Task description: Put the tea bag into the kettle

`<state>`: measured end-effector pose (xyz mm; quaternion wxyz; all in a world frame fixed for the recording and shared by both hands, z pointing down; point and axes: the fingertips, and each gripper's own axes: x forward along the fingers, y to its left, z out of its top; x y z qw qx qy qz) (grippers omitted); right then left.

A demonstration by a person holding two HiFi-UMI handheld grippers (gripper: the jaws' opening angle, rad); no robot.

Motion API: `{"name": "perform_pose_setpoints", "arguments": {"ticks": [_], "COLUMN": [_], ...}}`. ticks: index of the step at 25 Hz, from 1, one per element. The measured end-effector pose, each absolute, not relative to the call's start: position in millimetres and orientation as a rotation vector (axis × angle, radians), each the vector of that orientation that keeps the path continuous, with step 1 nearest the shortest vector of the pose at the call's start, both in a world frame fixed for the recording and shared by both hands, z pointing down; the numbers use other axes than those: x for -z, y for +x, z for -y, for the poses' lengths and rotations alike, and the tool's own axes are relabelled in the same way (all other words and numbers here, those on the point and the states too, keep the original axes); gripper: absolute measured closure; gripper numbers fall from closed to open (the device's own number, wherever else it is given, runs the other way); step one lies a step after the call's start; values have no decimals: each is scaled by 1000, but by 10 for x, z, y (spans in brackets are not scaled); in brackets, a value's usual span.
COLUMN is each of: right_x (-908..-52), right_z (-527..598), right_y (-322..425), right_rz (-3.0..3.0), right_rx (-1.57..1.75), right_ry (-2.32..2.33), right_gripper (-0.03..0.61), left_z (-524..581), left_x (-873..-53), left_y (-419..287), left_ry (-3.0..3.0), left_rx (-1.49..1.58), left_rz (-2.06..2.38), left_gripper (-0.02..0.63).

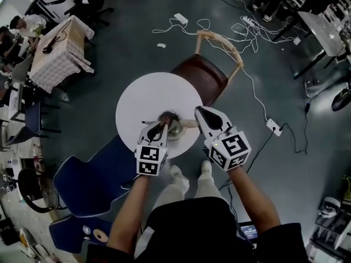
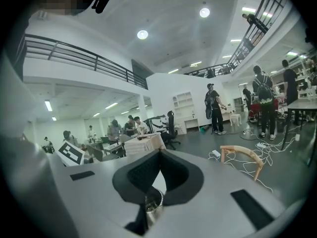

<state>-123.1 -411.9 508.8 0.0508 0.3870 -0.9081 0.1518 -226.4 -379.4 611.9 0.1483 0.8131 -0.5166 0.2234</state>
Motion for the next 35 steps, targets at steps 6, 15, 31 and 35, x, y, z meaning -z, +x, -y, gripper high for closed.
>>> {"name": "perform_pose_setpoints", "arguments": {"ticks": [6,15,31,35], "right_x": [-5241,-5359,-5459,-5485], "right_z": [4093,4095,4148,4139], "right_y": [-1165,-1172,-1105,-1081], "right_rz": [2739,2712,2682,2684], "right_rx": [-480,-503,-532,-531], "right_ry": [1187,1187,1207,1203], "right_gripper": [561,561,561,561], "left_z": [3791,3850,3947,3938], "left_x": [-6377,-6599,-6724,-6714], "left_y": [-2243,-2244,-2235,-2210], "left_ry": [2330,2307,2268,2271], "left_rx": [-726,-807,-764,-740], "left_rz": [1462,1421,1401,1420], "left_gripper": [576,575,489,490]}}
